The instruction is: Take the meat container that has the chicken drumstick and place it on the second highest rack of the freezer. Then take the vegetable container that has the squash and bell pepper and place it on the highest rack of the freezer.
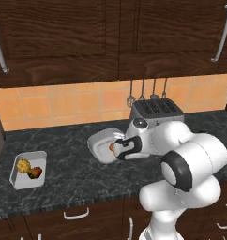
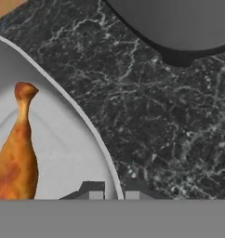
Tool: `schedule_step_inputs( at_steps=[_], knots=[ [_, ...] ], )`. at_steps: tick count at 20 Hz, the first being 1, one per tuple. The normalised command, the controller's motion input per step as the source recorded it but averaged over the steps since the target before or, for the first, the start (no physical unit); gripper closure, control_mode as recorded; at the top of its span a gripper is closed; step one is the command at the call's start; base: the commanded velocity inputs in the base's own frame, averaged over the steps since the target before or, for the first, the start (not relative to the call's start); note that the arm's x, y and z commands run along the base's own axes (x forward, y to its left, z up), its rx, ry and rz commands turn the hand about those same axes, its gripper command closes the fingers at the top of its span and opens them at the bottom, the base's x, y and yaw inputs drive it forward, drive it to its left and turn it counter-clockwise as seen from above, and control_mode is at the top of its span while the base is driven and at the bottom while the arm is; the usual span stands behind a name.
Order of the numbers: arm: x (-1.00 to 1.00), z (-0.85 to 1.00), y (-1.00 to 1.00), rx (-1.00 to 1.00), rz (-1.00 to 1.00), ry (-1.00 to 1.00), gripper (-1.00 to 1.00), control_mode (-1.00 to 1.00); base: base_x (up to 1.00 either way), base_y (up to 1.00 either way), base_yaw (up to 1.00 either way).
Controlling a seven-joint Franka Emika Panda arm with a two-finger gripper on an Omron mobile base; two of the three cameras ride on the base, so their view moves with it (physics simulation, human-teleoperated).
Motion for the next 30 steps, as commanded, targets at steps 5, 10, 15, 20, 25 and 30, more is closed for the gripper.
schedule_step_inputs(
  at_steps=[5,10,15,20,25,30],
  knots=[
    [-0.37,0.26,0.18,0.06,-0.25,-0.11,1.0,-1.0,0.0,0.0,0.0],
    [-0.38,0.69,0.07,0.18,-0.19,-0.03,1.0,-1.0,0.0,0.0,0.0],
    [-0.47,0.79,0.0,0.16,-0.1,0.0,1.0,-1.0,0.0,0.0,0.0],
    [-0.52,0.57,0.0,0.04,-0.06,0.0,1.0,-1.0,0.0,0.0,0.0],
    [-0.59,0.71,-0.01,0.0,-0.01,0.01,1.0,-1.0,0.0,0.0,0.0],
    [-0.55,0.6,-0.03,0.0,0.0,0.09,1.0,-1.0,0.0,0.0,0.0]
  ],
)
